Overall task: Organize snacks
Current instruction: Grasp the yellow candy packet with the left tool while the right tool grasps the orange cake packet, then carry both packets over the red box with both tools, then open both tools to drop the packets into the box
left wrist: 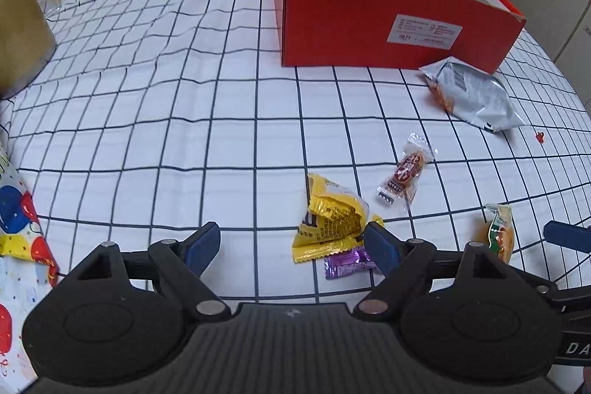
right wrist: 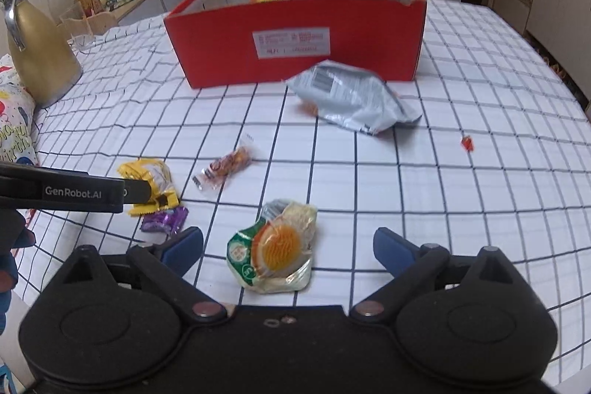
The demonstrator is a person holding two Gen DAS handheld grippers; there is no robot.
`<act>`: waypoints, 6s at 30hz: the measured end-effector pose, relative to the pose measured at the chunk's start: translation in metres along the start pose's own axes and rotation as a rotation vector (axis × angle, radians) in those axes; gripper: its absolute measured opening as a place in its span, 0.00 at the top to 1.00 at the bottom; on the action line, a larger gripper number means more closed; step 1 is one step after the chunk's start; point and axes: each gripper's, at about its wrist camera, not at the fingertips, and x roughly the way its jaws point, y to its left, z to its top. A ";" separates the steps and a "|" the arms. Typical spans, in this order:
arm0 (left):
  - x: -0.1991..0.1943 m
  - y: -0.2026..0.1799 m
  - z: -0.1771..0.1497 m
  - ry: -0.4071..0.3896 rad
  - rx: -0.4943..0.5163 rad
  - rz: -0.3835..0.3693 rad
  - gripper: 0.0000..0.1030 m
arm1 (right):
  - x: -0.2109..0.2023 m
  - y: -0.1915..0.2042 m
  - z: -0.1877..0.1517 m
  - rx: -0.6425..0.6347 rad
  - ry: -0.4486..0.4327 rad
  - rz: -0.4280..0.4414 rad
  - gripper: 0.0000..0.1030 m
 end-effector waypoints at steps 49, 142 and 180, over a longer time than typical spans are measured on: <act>-0.009 0.008 0.015 0.052 -0.130 -0.083 0.54 | -0.008 -0.005 0.009 -0.048 0.016 0.027 0.51; 0.067 -0.083 0.250 -0.028 0.124 0.123 0.54 | 0.104 -0.052 0.278 -0.346 -0.072 -0.137 0.51; 0.096 -0.099 0.238 0.080 0.190 0.081 0.37 | 0.111 -0.054 0.262 -0.311 -0.016 -0.132 0.33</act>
